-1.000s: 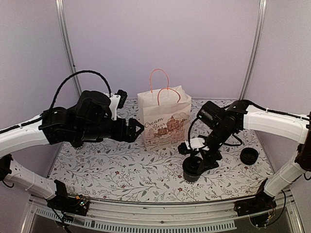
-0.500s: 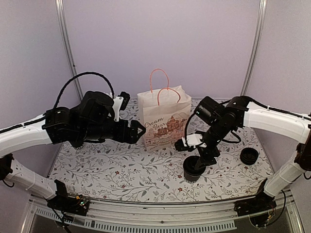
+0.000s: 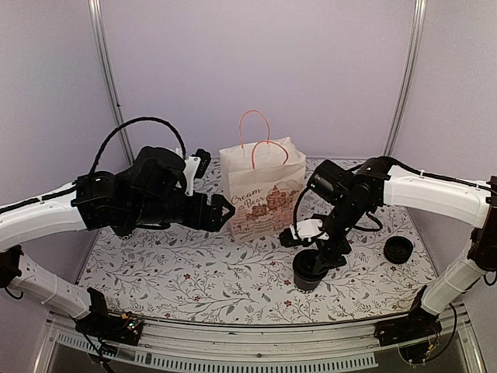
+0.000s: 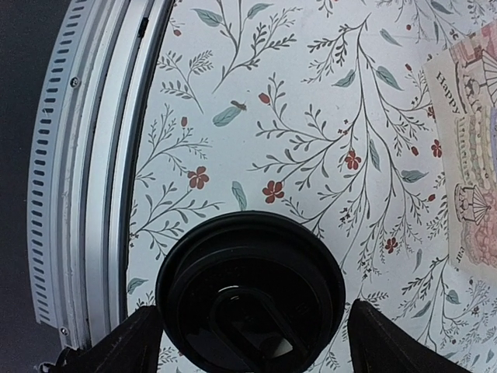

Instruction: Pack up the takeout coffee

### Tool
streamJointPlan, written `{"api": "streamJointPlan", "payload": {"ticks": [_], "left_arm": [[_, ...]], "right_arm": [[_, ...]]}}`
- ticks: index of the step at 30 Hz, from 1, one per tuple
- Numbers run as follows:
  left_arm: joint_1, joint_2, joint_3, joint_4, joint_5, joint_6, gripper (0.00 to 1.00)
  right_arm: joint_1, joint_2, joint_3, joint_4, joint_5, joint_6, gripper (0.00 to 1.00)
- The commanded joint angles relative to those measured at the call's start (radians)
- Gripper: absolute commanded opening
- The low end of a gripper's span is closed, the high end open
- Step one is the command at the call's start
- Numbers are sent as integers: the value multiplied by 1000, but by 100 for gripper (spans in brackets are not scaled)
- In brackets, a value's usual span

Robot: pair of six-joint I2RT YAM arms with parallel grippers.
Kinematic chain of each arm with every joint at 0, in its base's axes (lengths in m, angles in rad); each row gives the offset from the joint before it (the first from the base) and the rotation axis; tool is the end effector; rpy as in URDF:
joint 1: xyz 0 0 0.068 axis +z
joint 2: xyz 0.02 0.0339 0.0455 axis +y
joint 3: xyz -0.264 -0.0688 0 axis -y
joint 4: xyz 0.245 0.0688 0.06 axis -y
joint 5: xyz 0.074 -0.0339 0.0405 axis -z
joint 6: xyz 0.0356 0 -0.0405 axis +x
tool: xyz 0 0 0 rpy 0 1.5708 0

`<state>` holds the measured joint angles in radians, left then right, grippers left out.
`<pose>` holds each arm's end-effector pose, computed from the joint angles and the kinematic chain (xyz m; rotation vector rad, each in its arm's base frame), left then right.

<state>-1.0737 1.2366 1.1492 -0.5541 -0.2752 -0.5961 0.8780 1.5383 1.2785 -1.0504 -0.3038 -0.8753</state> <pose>0.1370 -0.2322 0.3365 0.3808 2.2249 -0.6273 0.1779 0.2310 0.2681 -2.2275 1.7796 0.4369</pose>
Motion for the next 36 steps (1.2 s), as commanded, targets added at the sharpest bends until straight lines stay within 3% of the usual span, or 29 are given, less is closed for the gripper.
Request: {"api": "streamJointPlan", "payload": {"ticks": [1, 18, 24, 36], "left_arm": [[14, 0, -3, 22, 8, -1, 95], [26, 8, -10, 20, 30, -6, 95], [37, 11, 19, 11, 28, 9, 94], [214, 139, 354, -28, 11, 216, 89]], "right_arm": [[7, 22, -16, 3, 25, 14, 85], [56, 10, -54, 6, 109, 29, 83], [59, -4, -45, 2, 114, 28, 72], [10, -121, -9, -40, 97, 33, 60]]}}
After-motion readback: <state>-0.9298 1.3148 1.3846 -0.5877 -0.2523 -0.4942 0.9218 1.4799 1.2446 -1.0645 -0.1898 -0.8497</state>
